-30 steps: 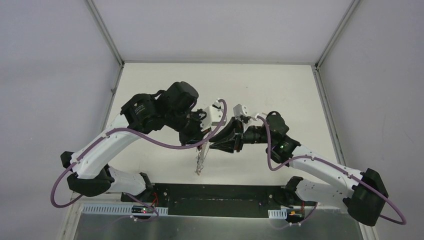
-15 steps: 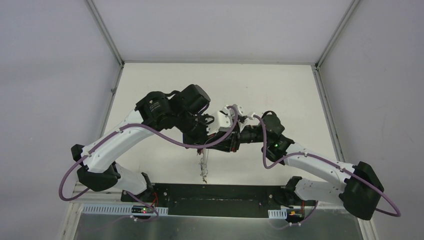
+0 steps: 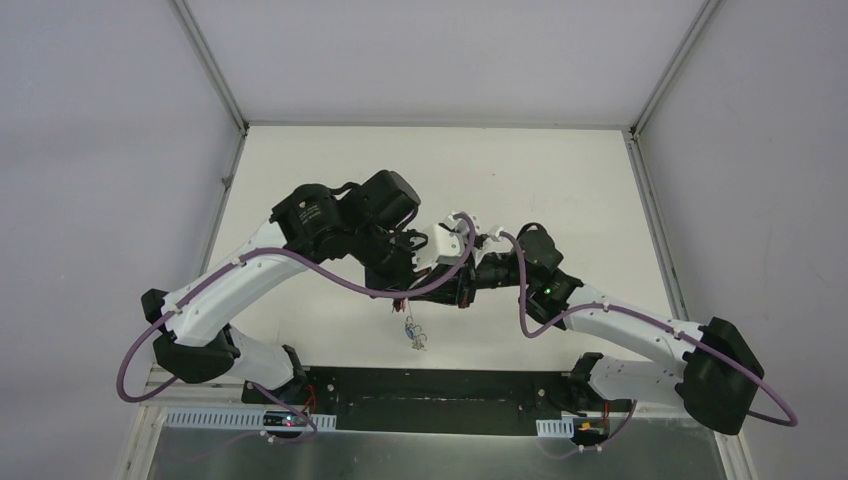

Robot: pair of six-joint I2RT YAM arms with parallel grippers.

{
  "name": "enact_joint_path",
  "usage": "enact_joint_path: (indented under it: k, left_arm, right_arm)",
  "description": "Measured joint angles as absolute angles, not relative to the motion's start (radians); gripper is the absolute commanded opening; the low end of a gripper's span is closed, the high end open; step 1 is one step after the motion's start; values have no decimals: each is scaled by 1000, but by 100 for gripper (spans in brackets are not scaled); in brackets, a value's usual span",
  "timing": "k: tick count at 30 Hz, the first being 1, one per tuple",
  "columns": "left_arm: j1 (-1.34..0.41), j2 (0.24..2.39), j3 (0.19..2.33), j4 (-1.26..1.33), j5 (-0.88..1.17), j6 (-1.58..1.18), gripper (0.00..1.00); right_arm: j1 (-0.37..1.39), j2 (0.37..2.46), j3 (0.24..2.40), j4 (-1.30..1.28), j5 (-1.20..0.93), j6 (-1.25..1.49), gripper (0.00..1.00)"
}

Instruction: Put the keys on the keyring

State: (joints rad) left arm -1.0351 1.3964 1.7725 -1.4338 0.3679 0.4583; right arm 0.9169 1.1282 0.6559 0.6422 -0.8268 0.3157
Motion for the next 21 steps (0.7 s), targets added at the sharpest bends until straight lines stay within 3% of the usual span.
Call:
enact_joint_path:
  k: [5,8,12,21]
  left_arm:
    - [-1035,1385,1755,-1428,369,460,3]
    - [-1035,1373,1742,-1419,377,463,35]
    - [-1035,1327,1715,-1387,387,462,54]
    - [-1036,975,1370,-1134,376,421,56]
  right_arm:
    - [922,1136,656,646,-833,316,0]
    - [926,1135,656,646,-833,311,0]
    - [928,1132,656,622,-832,299,0]
    - [928,1090,645,576,-829,271,0]
